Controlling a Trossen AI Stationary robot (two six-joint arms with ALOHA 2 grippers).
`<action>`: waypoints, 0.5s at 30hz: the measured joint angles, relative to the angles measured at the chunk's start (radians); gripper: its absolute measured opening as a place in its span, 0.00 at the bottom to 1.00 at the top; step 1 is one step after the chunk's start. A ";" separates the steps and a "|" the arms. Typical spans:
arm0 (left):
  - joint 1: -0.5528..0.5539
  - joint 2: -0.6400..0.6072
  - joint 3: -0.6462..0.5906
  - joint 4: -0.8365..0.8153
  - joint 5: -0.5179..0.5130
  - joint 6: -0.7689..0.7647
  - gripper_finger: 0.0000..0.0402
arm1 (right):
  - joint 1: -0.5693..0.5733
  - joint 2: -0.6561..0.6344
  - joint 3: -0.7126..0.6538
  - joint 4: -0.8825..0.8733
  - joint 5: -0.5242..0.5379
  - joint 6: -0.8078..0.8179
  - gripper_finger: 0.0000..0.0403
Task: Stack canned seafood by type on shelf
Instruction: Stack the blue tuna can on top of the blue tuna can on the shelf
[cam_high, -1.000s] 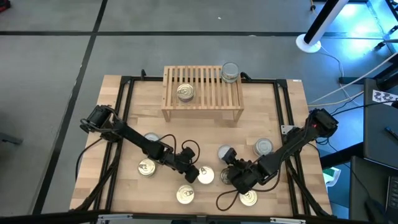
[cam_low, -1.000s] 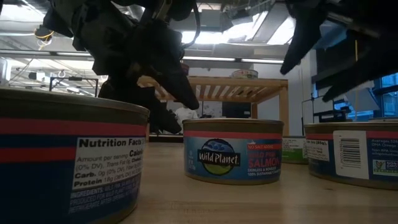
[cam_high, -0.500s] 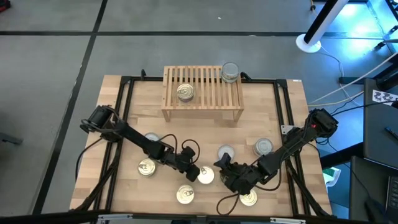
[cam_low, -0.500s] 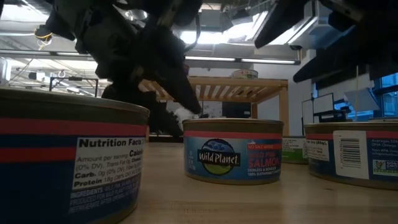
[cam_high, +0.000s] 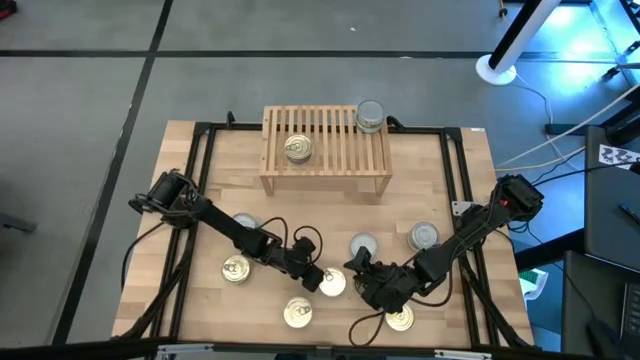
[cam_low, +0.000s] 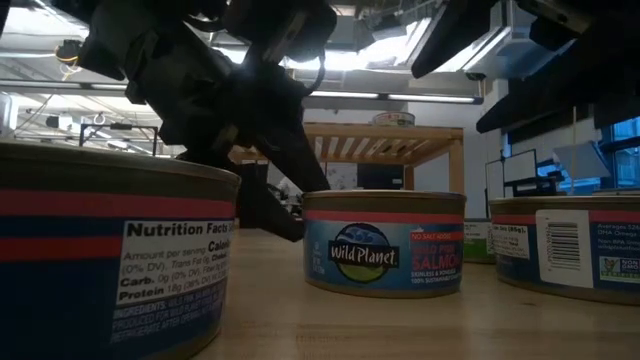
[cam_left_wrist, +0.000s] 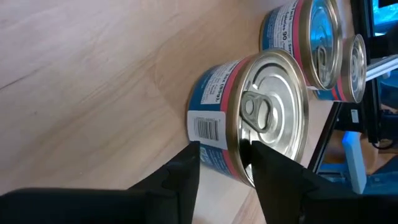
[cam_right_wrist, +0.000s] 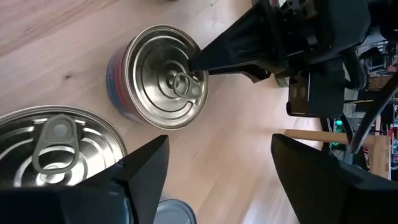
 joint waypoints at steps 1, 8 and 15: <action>0.004 0.000 0.000 0.000 0.000 0.000 0.30 | 0.000 0.000 0.000 0.000 0.000 -0.002 0.70; 0.039 0.000 0.001 0.015 0.004 0.003 0.12 | 0.000 0.000 0.000 -0.001 0.000 -0.003 0.70; 0.064 -0.001 0.001 0.019 0.016 0.004 0.01 | 0.000 0.000 0.000 -0.003 0.000 -0.003 0.70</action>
